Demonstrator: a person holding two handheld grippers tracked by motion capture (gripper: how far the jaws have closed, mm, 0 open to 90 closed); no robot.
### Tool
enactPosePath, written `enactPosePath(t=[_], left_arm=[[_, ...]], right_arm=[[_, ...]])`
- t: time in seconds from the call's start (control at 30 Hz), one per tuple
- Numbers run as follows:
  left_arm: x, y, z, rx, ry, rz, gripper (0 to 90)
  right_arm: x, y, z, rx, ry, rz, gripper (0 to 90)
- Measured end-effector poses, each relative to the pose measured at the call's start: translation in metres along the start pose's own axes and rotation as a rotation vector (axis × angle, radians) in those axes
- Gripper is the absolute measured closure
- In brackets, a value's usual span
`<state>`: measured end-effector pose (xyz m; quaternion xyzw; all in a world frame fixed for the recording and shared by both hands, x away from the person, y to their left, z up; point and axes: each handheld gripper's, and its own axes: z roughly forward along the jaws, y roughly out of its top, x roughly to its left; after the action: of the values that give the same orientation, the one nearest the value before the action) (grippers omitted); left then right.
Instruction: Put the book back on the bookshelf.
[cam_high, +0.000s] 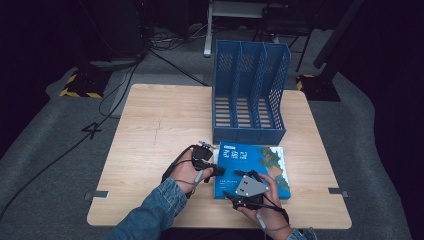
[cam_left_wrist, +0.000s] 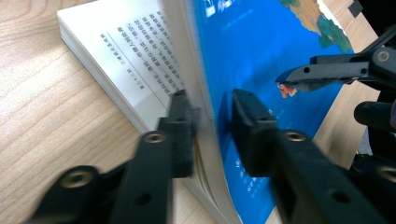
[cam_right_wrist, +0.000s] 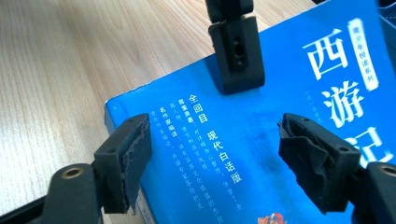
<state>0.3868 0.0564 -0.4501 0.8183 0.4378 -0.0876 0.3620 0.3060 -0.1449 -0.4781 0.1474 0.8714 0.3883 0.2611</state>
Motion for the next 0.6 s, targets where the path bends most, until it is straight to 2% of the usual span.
enactPosePath(t=[0.07, 0.17, 0.27, 0.3, 0.33, 0.4, 0.5, 0.6], left_arm=[[0.000, 0.003, -0.005, 0.006, -0.053, -0.031, 78.2], [-0.002, 0.010, -0.009, 0.023, -0.081, -0.045, 78.9], [-0.004, 0.017, -0.015, 0.003, -0.156, -0.079, 79.0], [-0.005, 0.021, -0.018, -0.015, -0.191, -0.089, 79.0], [-0.007, 0.024, -0.020, -0.023, -0.201, -0.088, 79.0], [-0.011, 0.030, -0.022, -0.035, -0.242, -0.100, 79.0], [-0.013, 0.036, -0.021, -0.040, -0.310, -0.133, 78.8], [-0.014, 0.039, -0.019, -0.035, -0.321, -0.136, 78.6]], right_arm=[[0.001, 0.001, -0.001, -0.002, -0.007, -0.009, 26.2], [0.004, 0.002, -0.003, -0.016, 0.019, -0.006, 24.4], [0.009, 0.004, -0.004, -0.001, 0.018, -0.042, 22.1], [0.010, 0.003, -0.004, -0.007, 0.016, -0.053, 17.8], [0.012, 0.003, -0.005, -0.039, -0.035, -0.078, 13.2], [0.015, 0.004, -0.007, -0.048, -0.107, -0.125, 11.0], [0.017, 0.005, -0.008, -0.060, -0.208, -0.156, 1.4], [0.020, 0.002, -0.005, -0.031, -0.293, -0.218, 0.3]])
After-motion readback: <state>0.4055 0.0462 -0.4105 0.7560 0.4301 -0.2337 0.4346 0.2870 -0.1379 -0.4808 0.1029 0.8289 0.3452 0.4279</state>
